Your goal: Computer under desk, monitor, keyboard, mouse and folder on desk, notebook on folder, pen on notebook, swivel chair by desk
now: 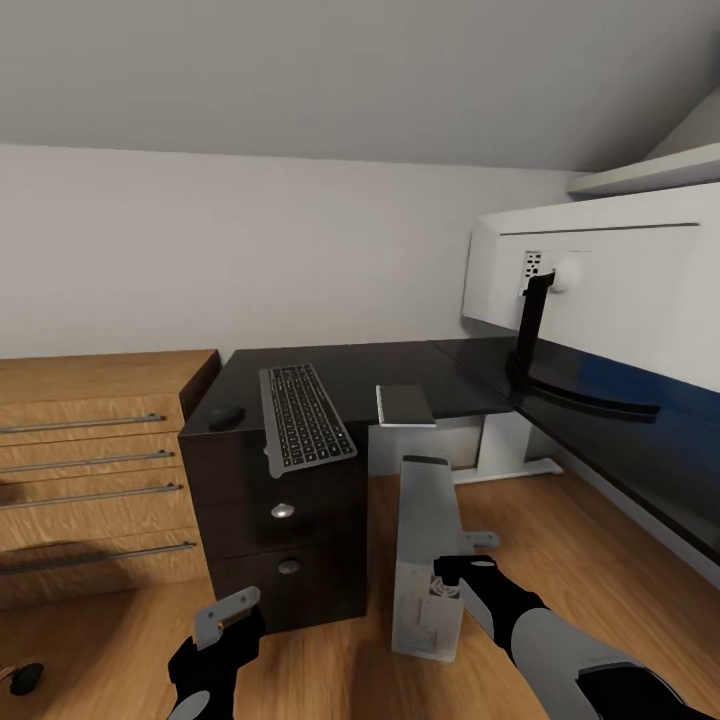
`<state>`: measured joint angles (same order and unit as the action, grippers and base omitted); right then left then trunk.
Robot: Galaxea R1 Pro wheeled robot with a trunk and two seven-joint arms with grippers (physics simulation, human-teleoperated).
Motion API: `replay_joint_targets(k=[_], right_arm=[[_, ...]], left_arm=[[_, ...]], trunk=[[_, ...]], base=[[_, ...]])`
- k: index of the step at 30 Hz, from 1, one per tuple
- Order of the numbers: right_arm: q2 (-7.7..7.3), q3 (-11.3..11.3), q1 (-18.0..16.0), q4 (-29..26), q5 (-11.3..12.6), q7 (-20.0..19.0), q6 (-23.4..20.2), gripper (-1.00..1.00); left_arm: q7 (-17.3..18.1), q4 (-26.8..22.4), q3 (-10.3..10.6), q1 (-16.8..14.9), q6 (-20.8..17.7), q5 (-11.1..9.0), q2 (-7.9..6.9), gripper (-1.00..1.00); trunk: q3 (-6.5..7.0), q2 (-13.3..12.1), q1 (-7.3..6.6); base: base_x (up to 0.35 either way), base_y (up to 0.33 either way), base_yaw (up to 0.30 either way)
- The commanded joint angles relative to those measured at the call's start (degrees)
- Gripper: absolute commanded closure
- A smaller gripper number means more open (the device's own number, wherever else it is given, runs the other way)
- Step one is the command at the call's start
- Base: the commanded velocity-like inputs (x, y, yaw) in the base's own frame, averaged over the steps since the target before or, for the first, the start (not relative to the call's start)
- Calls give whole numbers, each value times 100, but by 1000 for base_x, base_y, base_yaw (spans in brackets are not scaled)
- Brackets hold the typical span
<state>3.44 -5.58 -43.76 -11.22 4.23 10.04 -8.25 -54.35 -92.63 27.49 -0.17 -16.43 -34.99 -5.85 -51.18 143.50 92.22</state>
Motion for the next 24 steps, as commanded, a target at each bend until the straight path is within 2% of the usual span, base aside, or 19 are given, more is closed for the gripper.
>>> replay_joint_targets(k=[1,12,24], right_arm=[[-1,-49,-1,-12,44,33,-37,-100],[-1,-50,-1,-12,43,33,-34,-100],[-1,-68,-1,-12,43,33,-29,-100]], left_arm=[[-32,-10,8,-2,-32,-17,-2,-100],[-32,-10,10,-3,-34,-17,5,-100],[-32,-10,8,-4,-36,-17,5,-100]], trunk=[[-27,4,2],[-271,18,30],[-271,18,30]], base=[[0,0,0],[0,0,0],[0,0,0]])
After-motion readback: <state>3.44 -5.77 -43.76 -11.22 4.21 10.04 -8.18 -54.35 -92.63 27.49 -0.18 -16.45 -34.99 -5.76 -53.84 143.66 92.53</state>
